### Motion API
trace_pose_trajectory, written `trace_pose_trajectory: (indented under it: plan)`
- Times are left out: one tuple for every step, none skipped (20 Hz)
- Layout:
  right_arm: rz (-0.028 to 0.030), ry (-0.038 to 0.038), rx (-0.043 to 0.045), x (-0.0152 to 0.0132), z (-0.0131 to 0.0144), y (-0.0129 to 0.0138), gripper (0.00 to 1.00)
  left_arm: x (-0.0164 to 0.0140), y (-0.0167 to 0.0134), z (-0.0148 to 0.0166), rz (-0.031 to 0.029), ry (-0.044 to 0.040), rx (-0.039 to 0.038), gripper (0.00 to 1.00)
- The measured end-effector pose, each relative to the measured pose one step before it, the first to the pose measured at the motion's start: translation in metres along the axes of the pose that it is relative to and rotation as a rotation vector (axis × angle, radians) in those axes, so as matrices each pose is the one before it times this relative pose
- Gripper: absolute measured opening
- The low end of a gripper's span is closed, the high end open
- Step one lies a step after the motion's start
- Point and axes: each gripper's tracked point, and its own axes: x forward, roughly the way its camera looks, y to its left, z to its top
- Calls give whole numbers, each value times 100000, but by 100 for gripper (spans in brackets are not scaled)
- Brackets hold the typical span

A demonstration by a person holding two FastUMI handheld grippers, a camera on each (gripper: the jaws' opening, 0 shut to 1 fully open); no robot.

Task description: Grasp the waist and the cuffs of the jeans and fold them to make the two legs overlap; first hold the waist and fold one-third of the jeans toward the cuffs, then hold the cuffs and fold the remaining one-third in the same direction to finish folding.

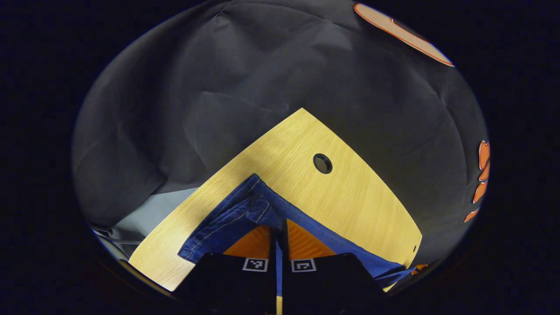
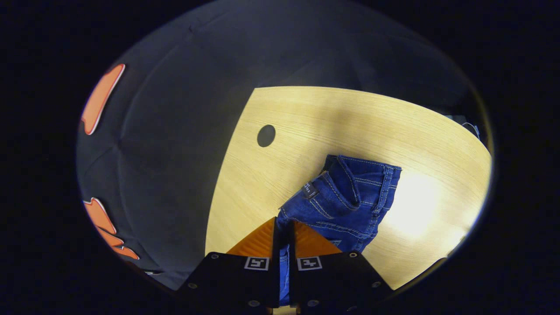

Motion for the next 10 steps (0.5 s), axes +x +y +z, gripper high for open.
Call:
trace_pose_trajectory:
  plan:
    - [-724,649,704,48,-69,117,9,-541,-275,468,876,1263,575,5]
    - [1086,58,635,153,19,341,9,-2,-310,-167,-250,270,1054,4]
    - [3469,-693,45,-309,359,1067,19,-526,98,-54,440,907,1320,4]
    - [1797,-1456,-40,-548,619,596,39,4,-282,-251,-779,1709,125,1]
    - [-73,-1576,-801,-491,656,-242,43,-62,-362,-301,-569,959,1495,21]
    - [-1249,-674,-1423,-442,359,-718,43,-440,-195,136,282,-575,2887,36]
    - [-1283,342,-2357,-228,28,-748,67,-519,-70,60,164,586,2594,51]
    - [-2803,582,-2506,-91,-104,-1046,72,-599,-482,-89,-525,354,1532,52]
    - [-2487,936,-3129,-6,-374,-954,80,-526,-375,36,-383,1190,1625,71]
    - [-2855,766,-2654,98,-380,-1170,84,-839,-307,-5,177,-756,2318,80]
